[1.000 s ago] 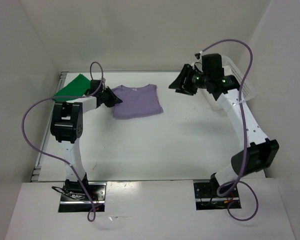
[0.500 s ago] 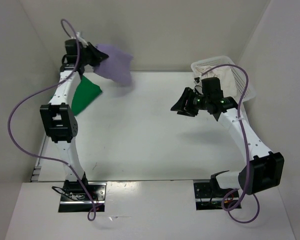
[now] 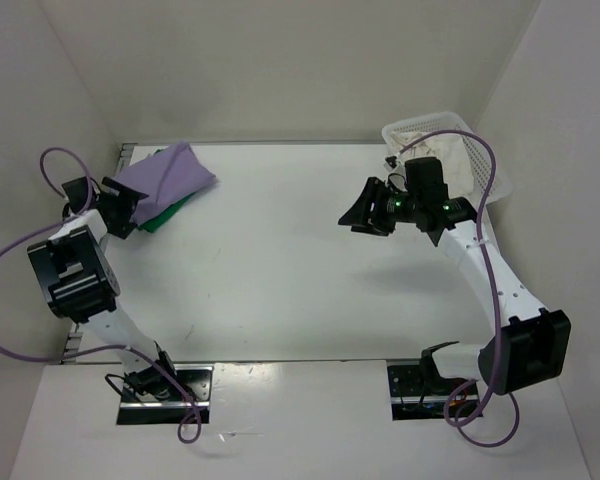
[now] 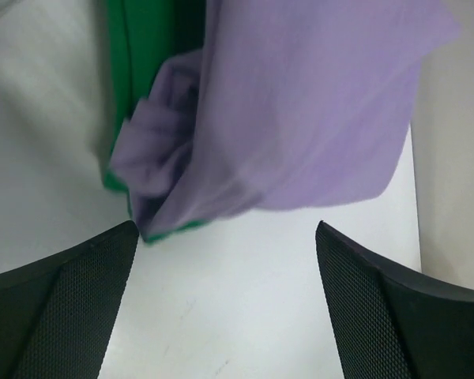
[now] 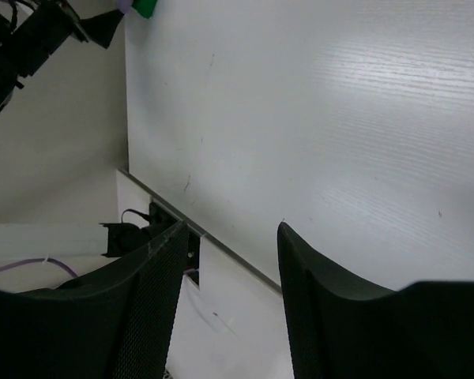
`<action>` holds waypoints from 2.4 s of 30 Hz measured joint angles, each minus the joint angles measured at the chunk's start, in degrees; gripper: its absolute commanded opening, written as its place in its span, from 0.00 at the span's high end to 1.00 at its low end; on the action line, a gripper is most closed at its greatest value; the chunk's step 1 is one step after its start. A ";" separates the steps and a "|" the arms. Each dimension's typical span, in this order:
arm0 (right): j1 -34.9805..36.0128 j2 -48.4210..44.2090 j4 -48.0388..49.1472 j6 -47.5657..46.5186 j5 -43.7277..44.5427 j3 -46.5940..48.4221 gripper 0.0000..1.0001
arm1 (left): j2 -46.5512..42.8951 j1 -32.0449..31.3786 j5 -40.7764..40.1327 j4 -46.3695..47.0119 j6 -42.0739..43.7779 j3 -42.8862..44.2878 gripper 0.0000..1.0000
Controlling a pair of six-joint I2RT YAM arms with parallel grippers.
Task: Fold and stack the t-shirts
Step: Put the neatly folded tshirt into the corner of the board with the left arm, then grab crumpled tshirt from bin with the right arm
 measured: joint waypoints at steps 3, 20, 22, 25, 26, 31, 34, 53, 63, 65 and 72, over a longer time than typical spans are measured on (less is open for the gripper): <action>0.00 -1.07 0.48 -0.50 -0.46 -1.86 0.42 | -6.82 -0.33 -2.95 -1.81 -1.38 -4.00 0.00; 0.00 -5.03 -0.48 -1.99 6.36 -3.63 1.00 | -29.11 -15.32 -6.23 -3.52 -2.95 -9.62 0.00; 0.00 -4.96 -0.76 -1.79 9.11 -2.23 1.00 | -30.18 -21.59 -4.81 -3.91 -1.88 -11.08 0.00; -0.02 -4.00 -1.05 -1.49 15.56 1.18 1.00 | -32.76 -31.65 -2.78 -4.50 0.11 -13.66 0.00; -0.17 -3.21 -1.07 -1.38 18.29 2.80 1.00 | -33.62 -34.32 -2.45 -4.61 0.48 -14.53 0.00; -4.92 3.45 0.28 -0.70 29.99 9.88 0.87 | -37.05 -45.18 -0.94 -5.90 3.02 -19.12 0.00; -9.07 9.14 0.96 -0.61 35.93 13.55 0.81 | -38.27 -47.87 -0.72 -7.43 3.45 -20.85 0.00; -20.74 51.32 4.87 4.22 43.41 39.78 0.45 | -43.71 -49.51 1.77 -10.78 7.37 -24.24 0.00; -20.57 69.29 -10.97 9.31 49.29 76.00 0.54 | -42.84 -49.94 2.14 -10.86 7.41 -24.24 0.00; -20.48 68.94 -12.72 12.11 49.29 75.89 0.55 | -42.58 -49.94 2.08 -11.23 7.45 -23.96 0.00; -18.99 59.87 -7.93 22.18 46.60 54.80 0.55 | -42.56 -49.79 1.66 -12.37 7.69 -22.38 0.00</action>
